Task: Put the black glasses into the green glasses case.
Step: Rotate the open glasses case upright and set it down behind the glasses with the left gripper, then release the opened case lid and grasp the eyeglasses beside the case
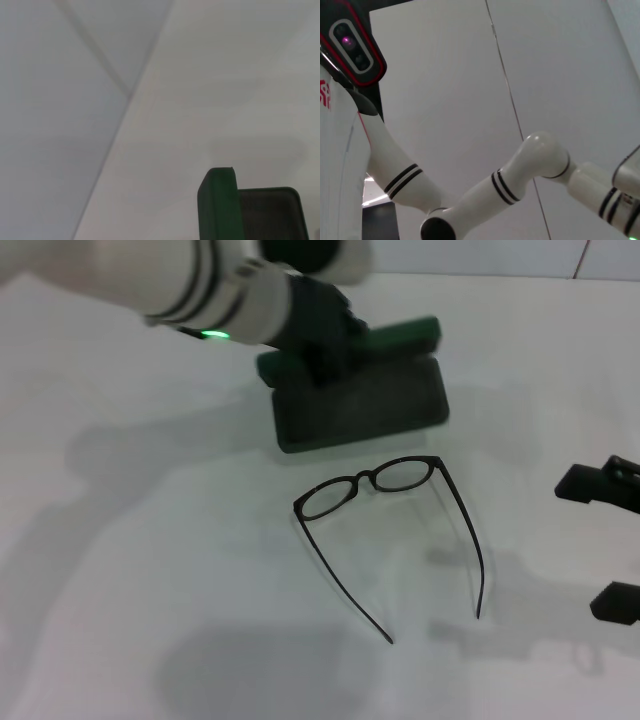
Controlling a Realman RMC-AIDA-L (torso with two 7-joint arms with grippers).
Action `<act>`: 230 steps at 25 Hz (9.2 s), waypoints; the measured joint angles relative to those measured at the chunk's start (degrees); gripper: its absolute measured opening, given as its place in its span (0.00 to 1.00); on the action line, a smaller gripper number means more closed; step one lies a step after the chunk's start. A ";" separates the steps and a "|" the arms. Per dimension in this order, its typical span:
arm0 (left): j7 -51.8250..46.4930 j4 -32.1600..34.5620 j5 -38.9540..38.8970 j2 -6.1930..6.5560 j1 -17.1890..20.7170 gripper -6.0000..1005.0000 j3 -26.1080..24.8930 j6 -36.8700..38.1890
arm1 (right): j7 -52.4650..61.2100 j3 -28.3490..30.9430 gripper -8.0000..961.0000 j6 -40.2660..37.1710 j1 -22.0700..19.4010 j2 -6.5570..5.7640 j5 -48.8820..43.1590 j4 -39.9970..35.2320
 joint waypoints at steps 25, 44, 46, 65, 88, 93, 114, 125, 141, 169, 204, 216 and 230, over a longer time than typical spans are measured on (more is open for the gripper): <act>0.21 -13.97 -0.32 -0.45 -9.03 0.25 9.82 -7.41 | -1.12 0.77 0.89 2.96 -1.82 0.04 0.29 1.14; 0.58 -8.04 2.30 -0.16 2.26 0.34 1.62 -20.83 | 0.17 0.59 0.89 12.33 0.17 -0.15 -0.06 1.39; 1.46 -12.05 0.48 -0.13 1.24 0.34 -0.87 -24.36 | -0.03 0.72 0.89 12.83 -0.48 -0.10 -0.05 1.74; 10.28 -36.71 -8.33 0.23 -8.76 0.01 -11.21 -24.21 | -0.46 0.36 0.89 14.68 -0.52 0.03 0.02 4.23; 16.11 -29.39 -18.30 -0.02 -6.45 0.01 -5.65 -10.52 | -1.84 0.78 0.89 14.65 -0.56 0.15 0.11 6.09; 14.99 -28.55 -18.38 -0.09 -6.78 0.01 0.03 -10.44 | -1.84 0.79 0.89 14.65 -0.78 0.15 0.21 6.09; 14.59 -33.39 -18.27 -0.34 -7.49 0.03 3.67 -21.75 | -1.84 1.51 0.89 15.71 -0.76 0.08 0.28 6.05; 14.58 -33.40 -19.69 -0.44 -5.40 0.05 6.87 -17.98 | -1.84 1.48 0.89 15.96 -0.80 0.06 0.28 6.05; 14.55 -33.33 -19.06 -0.21 -4.29 0.07 6.45 -18.68 | -1.84 1.48 0.89 16.05 -0.66 0.06 0.32 6.06; 14.54 -34.00 -18.76 -0.07 -3.70 0.11 6.37 -21.77 | -1.84 1.48 0.89 15.63 -1.07 0.06 0.39 6.06; 5.45 -15.08 -9.30 -0.11 -3.72 0.20 3.77 -12.43 | -1.83 2.45 0.89 16.80 -1.04 -0.13 0.39 6.06; 5.28 -27.33 -8.56 -0.19 -12.72 0.38 4.46 -16.28 | -2.52 2.45 0.89 17.05 -1.81 0.01 0.39 6.24; 5.32 -32.50 -7.70 -0.23 -15.97 0.37 4.67 -16.90 | -3.17 2.45 0.89 16.81 -1.81 0.15 0.32 7.06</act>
